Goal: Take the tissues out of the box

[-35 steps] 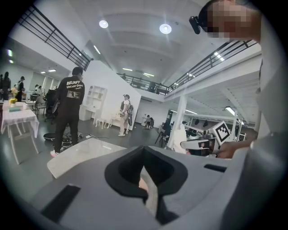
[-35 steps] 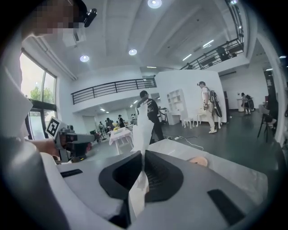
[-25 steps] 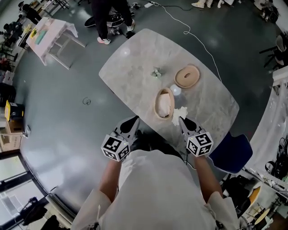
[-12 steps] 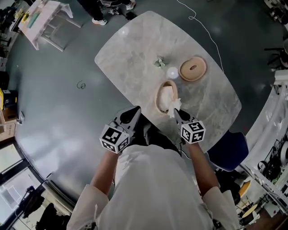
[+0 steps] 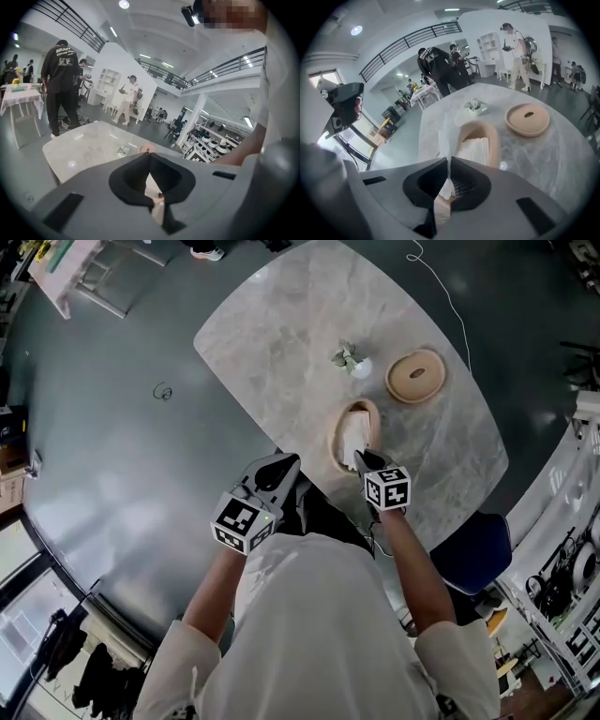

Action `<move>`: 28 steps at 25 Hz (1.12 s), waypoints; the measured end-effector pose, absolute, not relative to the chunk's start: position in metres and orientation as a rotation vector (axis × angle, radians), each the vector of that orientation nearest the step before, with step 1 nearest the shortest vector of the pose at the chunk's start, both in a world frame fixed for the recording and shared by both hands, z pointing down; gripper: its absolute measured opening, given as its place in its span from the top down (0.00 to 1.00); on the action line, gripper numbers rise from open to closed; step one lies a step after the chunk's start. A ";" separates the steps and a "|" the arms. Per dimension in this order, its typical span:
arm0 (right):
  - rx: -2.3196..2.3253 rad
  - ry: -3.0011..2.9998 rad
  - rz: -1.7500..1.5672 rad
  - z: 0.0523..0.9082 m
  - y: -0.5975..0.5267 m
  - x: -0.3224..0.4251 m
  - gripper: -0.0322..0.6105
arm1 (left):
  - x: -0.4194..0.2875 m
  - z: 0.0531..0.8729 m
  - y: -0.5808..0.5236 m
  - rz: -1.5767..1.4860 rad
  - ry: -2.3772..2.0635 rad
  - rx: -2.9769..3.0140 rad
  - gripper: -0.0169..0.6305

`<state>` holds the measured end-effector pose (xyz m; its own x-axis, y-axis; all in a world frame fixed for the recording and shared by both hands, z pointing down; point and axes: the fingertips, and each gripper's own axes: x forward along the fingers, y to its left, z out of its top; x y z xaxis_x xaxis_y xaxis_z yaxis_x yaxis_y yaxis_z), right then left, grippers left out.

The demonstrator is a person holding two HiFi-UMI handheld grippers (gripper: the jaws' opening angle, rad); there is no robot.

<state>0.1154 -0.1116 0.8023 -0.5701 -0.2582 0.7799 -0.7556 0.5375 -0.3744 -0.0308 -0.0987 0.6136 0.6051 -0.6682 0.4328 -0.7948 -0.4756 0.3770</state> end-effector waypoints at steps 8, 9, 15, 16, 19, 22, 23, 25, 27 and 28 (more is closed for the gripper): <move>0.770 -1.908 1.029 0.859 -0.113 0.105 0.89 | -0.051 0.636 -0.105 0.332 -1.164 2.235 0.96; 0.765 -1.886 1.044 0.863 -0.111 0.105 0.89 | -0.051 0.638 -0.104 0.335 -1.163 2.231 0.96; 0.688 -1.759 1.044 0.880 -0.108 0.097 0.89 | -0.062 0.641 -0.104 0.330 -1.166 2.216 0.96; 0.669 -1.736 1.035 0.883 -0.107 0.095 0.89 | -0.065 0.642 -0.105 0.330 -1.168 2.214 0.96; 0.617 -1.678 0.998 0.891 -0.101 0.093 0.88 | -0.070 0.646 -0.104 0.330 -1.169 2.207 0.96; 0.578 -1.658 0.985 0.894 -0.096 0.088 0.78 | -0.076 0.647 -0.102 0.331 -1.169 2.201 0.96; 0.579 -1.658 0.989 0.893 -0.095 0.088 0.77 | -0.077 0.647 -0.101 0.331 -1.170 2.200 0.96; 0.596 -1.664 1.002 0.890 -0.095 0.089 0.75 | -0.078 0.646 -0.099 0.330 -1.168 2.204 0.96; 0.622 -1.670 1.003 0.885 -0.094 0.092 0.71 | -0.079 0.642 -0.096 0.328 -1.163 2.213 0.96; 0.637 -1.675 0.999 0.882 -0.095 0.093 0.70 | -0.081 0.640 -0.096 0.327 -1.159 2.219 0.96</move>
<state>0.0932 -0.0946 0.8821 -0.3213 0.0610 0.9450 -0.8025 0.5123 -0.3059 -0.0806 -0.0957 0.6403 0.5867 -0.6578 0.4724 -0.8077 -0.4328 0.4004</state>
